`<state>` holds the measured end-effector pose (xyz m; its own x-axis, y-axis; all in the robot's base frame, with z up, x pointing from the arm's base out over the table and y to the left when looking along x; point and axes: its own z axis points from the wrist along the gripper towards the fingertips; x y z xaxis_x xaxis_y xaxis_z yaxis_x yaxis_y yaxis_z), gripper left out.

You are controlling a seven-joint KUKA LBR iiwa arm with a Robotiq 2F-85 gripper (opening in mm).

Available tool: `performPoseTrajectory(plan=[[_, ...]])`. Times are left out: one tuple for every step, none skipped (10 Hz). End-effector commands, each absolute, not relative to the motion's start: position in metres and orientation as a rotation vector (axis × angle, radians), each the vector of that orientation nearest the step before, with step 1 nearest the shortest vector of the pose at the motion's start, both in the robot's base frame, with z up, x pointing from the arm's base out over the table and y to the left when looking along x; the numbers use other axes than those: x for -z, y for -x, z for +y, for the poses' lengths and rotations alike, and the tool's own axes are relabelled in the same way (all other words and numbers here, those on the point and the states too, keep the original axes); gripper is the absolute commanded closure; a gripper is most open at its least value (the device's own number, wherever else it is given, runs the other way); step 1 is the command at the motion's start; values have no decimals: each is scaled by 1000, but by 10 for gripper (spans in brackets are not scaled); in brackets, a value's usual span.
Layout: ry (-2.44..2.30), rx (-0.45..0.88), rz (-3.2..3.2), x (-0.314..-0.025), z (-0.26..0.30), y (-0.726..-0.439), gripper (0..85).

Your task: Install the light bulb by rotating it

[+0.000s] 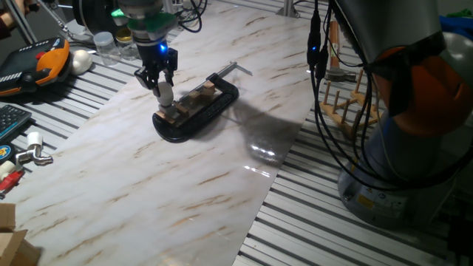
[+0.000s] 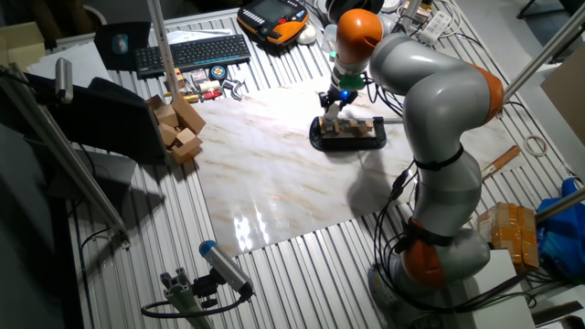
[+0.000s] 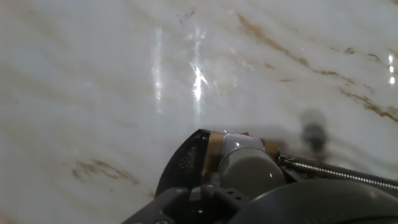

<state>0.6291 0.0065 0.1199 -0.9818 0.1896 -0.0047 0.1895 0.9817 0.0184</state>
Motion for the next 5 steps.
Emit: performPoseTrajectory(plan=[[-366,-33,3114,-120,6,-629,850],[-414,-33,3109,-119,6,-629,850],[-467,-25,3104,-120,7,-629,850],[-527,-22,3096,-120,6,-629,850],[-581,-20,3086,-120,6,-628,850]])
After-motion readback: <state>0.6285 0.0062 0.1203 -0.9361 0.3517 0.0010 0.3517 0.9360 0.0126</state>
